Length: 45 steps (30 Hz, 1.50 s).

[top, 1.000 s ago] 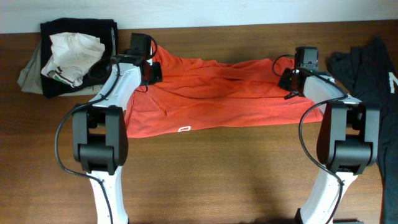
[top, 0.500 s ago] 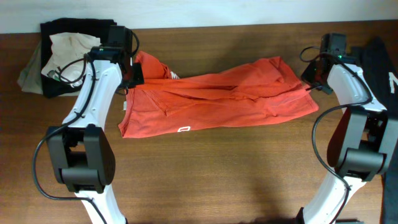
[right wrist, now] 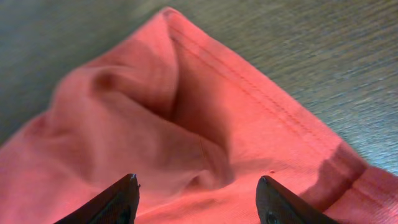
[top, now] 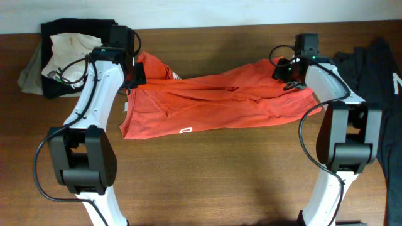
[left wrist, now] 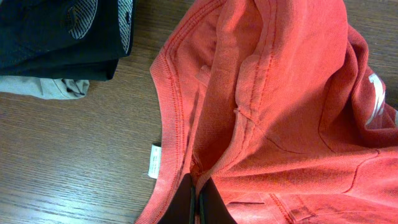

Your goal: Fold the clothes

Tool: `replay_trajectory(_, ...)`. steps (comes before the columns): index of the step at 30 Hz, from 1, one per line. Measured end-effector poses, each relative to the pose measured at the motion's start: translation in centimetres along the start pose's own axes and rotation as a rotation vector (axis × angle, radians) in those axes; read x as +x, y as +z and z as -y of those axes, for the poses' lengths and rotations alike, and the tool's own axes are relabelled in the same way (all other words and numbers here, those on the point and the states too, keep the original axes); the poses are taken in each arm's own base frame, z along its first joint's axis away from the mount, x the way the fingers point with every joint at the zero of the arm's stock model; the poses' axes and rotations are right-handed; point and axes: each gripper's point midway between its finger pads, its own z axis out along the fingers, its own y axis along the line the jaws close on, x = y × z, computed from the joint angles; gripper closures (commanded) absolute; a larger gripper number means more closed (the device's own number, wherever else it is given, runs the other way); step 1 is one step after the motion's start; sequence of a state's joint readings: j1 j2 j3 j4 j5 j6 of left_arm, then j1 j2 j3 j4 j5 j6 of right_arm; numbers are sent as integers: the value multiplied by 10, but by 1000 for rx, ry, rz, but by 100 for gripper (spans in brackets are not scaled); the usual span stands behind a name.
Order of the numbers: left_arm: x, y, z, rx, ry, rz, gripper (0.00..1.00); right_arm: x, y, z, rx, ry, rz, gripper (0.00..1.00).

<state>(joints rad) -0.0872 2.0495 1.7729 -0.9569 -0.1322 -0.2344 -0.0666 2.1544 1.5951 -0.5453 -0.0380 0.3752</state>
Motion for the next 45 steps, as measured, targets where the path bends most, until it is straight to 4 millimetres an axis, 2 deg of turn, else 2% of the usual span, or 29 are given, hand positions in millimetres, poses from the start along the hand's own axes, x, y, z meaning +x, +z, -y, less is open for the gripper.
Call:
replay_trajectory(3, 0, 0, 0, 0, 0, 0, 99, 0, 8, 6, 22, -12, 4, 41)
replay_trajectory(5, 0, 0, 0, 0, 0, 0, 99, -1, 14, 6, 20, -13, 11, 56)
replay_trajectory(7, 0, 0, 0, 0, 0, 0, 99, -1, 17, 6, 20, -10, 13, 66)
replay_trajectory(15, 0, 0, 0, 0, 0, 0, 99, 0, 20, 6, 17, -15, 10, 67)
replay_trajectory(16, 0, 0, 0, 0, 0, 0, 99, 0, 21, 6, 18, -15, 9, 69)
replay_trajectory(19, 0, 0, 0, 0, 0, 0, 99, 3, 28, 7, 21, -14, 2, 94)
replay_trajectory(25, 0, 0, 0, 0, 0, 0, 99, 0, 29, 8, 22, -16, 13, 96)
replay_trajectory(28, -4, 0, 1, 3, -2, 14, 99, -15, 17, 15, 52, -4, 17, 96)
replay_trajectory(32, -15, -1, 4, 19, -8, 60, 99, -41, -5, 37, 89, 44, 31, 96)
replay_trajectory(37, -26, -2, 12, 56, -12, 105, 99, -47, -28, 59, 129, 68, -23, 96)
replay_trajectory(40, -30, -3, 25, 119, -8, 117, 99, -64, -62, 74, 149, 99, -30, 96)
replay_trajectory(45, -41, -8, 41, 205, -5, 161, 99, -84, -106, 87, 159, 134, -17, 96)
